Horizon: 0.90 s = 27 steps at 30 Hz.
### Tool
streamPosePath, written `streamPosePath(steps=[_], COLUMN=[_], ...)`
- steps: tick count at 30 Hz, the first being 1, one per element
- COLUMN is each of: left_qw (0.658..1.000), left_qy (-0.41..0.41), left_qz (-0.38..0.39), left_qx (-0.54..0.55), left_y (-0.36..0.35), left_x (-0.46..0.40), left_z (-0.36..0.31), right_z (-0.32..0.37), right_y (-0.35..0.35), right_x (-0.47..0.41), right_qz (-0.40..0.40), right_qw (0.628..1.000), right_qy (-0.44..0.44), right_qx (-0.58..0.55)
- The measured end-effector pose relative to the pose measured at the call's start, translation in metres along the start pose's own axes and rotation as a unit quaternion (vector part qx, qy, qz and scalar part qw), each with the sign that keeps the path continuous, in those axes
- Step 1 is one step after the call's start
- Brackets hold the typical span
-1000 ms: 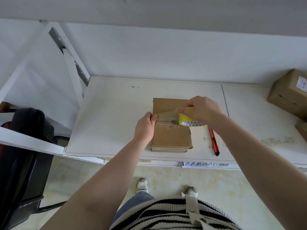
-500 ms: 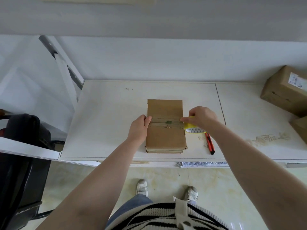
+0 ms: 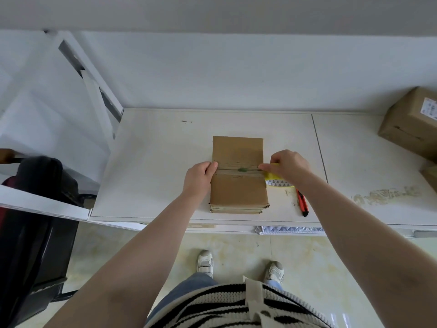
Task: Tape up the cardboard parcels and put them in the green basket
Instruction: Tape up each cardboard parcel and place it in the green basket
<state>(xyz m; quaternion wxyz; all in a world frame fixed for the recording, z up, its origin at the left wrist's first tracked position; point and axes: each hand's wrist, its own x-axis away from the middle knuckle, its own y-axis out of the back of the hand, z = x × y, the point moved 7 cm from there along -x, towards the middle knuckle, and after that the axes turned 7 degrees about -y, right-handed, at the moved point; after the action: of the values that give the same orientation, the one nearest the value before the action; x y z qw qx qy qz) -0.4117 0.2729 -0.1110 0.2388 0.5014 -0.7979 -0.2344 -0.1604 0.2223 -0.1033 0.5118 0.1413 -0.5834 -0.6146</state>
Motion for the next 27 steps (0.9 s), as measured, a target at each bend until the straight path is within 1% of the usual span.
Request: streamPosePath(steps=[3, 5, 6, 7, 9, 10, 11, 12, 14, 16, 20, 24, 27], left_qw=[1.000, 0.999, 0.999, 0.993, 0.958, 0.940, 0.930, 0.925, 0.913, 0.905, 0.900, 0.896, 0.900], left_qy=[0.022, 0.035, 0.032, 0.023, 0.021, 0.019, 0.004, -0.028, -0.111, -0.152, -0.166, -0.144, -0.135], left_qz=[-0.006, 0.005, 0.013, 0.016, -0.010, -0.032, -0.047, -0.052, -0.033, -0.011, 0.002, 0.017, 0.031], left_qx=[0.017, 0.000, -0.039, -0.112, -0.285, -0.338, -0.365, -0.376, -0.391, -0.396, -0.404, -0.419, -0.414], left_y=[-0.003, -0.005, -0.004, -0.001, 0.008, 0.011, 0.010, 0.006, -0.013, -0.033, -0.055, -0.063, -0.065], left_x=[0.003, 0.005, 0.005, 0.004, 0.003, 0.003, 0.002, 0.000, -0.004, -0.014, -0.025, -0.027, -0.031], left_z=[0.005, 0.008, 0.005, 0.000, -0.013, -0.020, -0.028, -0.038, -0.060, -0.078, -0.084, -0.066, -0.068], right_z=[0.000, -0.001, 0.000, 0.000, -0.001, 0.000, 0.000, 0.001, 0.002, 0.002, 0.001, 0.000, -0.001], right_y=[0.001, 0.000, 0.000, 0.000, 0.000, 0.001, 0.002, 0.003, 0.003, 0.002, 0.000, -0.004, -0.004], right_x=[0.001, 0.001, 0.001, 0.001, 0.001, 0.001, 0.002, 0.002, 0.002, 0.001, -0.003, -0.007, -0.007], right_qz=[-0.002, -0.003, -0.003, -0.003, -0.001, 0.001, 0.002, 0.004, 0.007, 0.006, 0.010, 0.015, 0.016], right_qw=[1.000, 1.000, 1.000, 1.000, 1.000, 1.000, 1.000, 1.000, 1.000, 1.000, 1.000, 0.999, 1.000], right_qy=[-0.009, -0.013, -0.014, -0.015, -0.012, -0.010, -0.009, -0.008, -0.006, -0.004, -0.010, -0.016, -0.014], right_qx=[0.006, 0.009, 0.011, 0.010, 0.005, 0.003, 0.002, 0.003, 0.006, 0.014, 0.028, 0.026, 0.022])
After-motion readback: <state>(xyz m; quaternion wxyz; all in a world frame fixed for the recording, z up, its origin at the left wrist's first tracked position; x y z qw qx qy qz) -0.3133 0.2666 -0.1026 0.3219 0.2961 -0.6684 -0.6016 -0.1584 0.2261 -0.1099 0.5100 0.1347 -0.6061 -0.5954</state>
